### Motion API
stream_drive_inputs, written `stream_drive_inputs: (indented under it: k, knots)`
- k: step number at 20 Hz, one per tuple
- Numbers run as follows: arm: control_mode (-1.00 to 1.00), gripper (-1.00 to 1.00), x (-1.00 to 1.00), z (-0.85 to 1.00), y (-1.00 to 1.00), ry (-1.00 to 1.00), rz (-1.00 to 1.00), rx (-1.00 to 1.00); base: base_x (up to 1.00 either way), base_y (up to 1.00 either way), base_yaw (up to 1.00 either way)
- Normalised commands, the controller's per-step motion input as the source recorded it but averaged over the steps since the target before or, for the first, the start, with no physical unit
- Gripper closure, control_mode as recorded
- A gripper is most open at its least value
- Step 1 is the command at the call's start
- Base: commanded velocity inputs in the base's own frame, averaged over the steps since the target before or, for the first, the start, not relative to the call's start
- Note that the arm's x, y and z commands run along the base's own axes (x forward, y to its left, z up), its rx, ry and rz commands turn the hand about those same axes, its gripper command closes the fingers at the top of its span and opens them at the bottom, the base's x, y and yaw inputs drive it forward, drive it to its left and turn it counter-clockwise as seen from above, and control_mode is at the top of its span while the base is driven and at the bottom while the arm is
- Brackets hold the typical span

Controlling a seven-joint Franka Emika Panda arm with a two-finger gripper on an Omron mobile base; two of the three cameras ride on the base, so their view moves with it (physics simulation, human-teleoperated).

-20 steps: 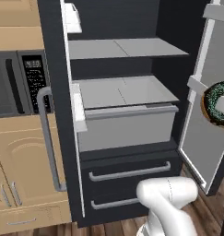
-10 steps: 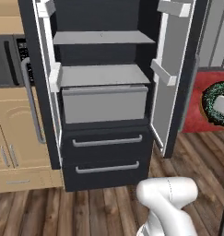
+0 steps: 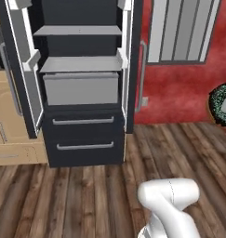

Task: Take the cake and donut from the fridge and place them on the empty tray on the dining counter.

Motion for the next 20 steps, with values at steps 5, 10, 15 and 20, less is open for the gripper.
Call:
stream_drive_inputs:
  k: [5,10,15,20]
  knots:
    - [1.0,1.0,0.0,0.0,0.0,0.0,0.0,0.0,-1.0,0.02,0.01]
    - [1.0,1.0,0.0,0.0,0.0,0.0,0.0,0.0,-1.0,-0.14,0.0]
    - [1.0,1.0,0.0,0.0,0.0,0.0,0.0,0.0,-1.0,-0.28,0.0]
    - [1.0,1.0,0.0,0.0,0.0,0.0,0.0,0.0,-1.0,-0.14,0.0]
